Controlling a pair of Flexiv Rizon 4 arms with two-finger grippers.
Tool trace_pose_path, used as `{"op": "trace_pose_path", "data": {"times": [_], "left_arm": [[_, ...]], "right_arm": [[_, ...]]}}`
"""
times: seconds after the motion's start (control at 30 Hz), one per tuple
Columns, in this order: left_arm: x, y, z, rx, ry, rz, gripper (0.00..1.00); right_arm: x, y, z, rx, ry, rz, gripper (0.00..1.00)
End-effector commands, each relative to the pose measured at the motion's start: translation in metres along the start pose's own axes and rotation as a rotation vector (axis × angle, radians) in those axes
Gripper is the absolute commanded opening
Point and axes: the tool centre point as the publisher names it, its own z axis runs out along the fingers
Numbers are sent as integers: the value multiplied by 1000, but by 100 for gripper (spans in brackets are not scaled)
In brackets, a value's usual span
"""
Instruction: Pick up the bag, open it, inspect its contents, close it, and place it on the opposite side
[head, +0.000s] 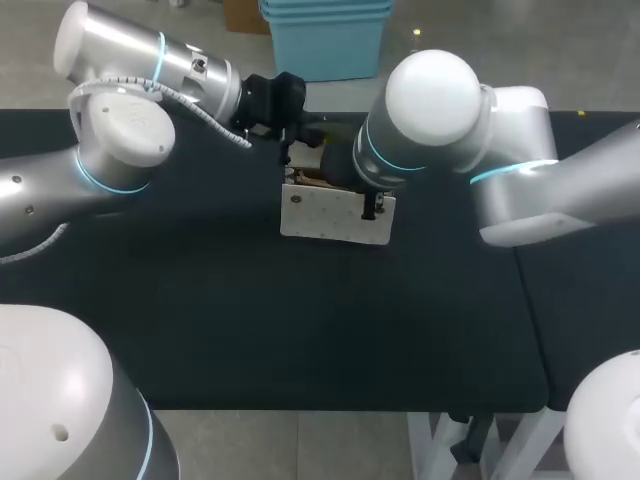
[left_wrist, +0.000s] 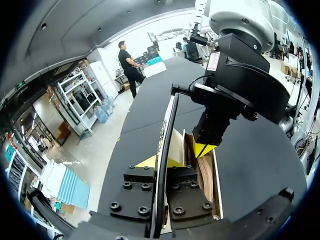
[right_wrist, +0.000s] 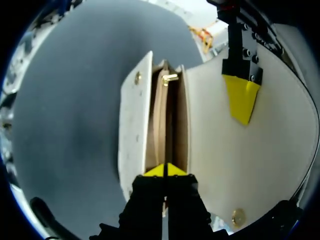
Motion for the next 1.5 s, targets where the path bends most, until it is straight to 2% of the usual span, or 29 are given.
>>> {"op": "trace_pose_path", "data": {"times": [0.03,0.27,0.53,0.73,1.27,1.5], "left_arm": [[0,-1,-4,17,-15,-3,0],[6,-1,-7,60,11,15,0],[9,-3,-7,76,18,29,0],[9,-3,-7,82,12,27,0],[1,3,-4,87,-38,-18,0],[3,0,-3,115,-38,-7,0]], "right_arm": [[4,3,5,18,1,-2,0],[-1,0,10,20,11,5,0],[-16,12,17,15,14,-32,0],[-18,21,20,3,25,-66,0],[12,20,18,13,59,-62,0],[20,23,14,20,53,-57,0]]}}
